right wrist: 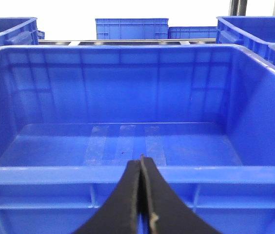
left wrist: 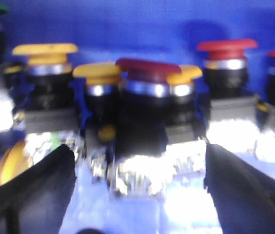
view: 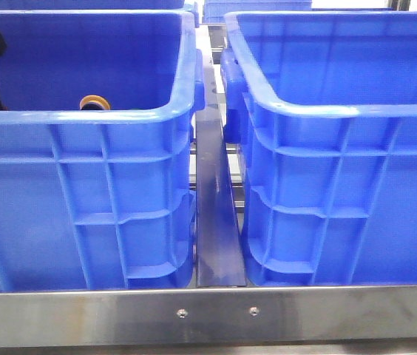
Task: Pick red and yellow buttons and place in box
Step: 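Lower the left gripper and grasp a red-capped button switch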
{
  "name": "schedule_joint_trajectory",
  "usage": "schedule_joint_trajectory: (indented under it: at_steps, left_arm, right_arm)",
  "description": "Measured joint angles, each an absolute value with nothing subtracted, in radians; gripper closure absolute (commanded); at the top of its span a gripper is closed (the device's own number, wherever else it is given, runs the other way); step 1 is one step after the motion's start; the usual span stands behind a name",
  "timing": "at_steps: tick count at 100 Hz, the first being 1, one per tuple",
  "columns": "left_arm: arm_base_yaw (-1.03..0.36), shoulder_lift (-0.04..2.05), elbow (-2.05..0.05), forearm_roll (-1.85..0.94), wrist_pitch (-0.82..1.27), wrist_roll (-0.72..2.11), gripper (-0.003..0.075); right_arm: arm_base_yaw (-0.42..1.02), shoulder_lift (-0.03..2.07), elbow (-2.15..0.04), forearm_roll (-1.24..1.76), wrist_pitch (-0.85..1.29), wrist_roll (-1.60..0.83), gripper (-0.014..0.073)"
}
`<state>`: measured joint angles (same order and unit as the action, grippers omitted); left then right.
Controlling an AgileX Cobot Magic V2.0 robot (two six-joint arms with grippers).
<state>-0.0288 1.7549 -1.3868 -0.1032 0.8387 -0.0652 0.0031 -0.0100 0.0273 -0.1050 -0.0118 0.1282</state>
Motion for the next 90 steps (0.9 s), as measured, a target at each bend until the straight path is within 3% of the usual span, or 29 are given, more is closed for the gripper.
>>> schedule_joint_trajectory:
  at_steps: [19, 26, 50, 60, 90]
  left_arm:
    - [-0.029, 1.831, -1.424, -0.105, 0.837, -0.065, 0.021]
    - [-0.029, 1.847, -1.43, -0.105, 0.837, -0.065, 0.0245]
    - [-0.029, 1.849, -1.433, -0.095, 0.835, -0.065, 0.0538]
    - [-0.029, 1.849, -1.435, -0.094, 0.835, -0.065, 0.0612]
    - [-0.038, 1.8, -1.415, -0.104, 0.819, -0.047, 0.0627]
  right_arm:
    - [0.003, -0.01, 0.027, -0.105, -0.012, 0.128, 0.0661]
    - [0.003, -0.01, 0.027, -0.105, -0.012, 0.128, 0.0661]
    - [0.003, -0.01, 0.027, -0.105, -0.012, 0.128, 0.0661]
    - [0.003, -0.01, 0.027, -0.105, -0.012, 0.128, 0.0661]
    - [0.003, -0.01, 0.027, -0.105, -0.012, 0.128, 0.0661]
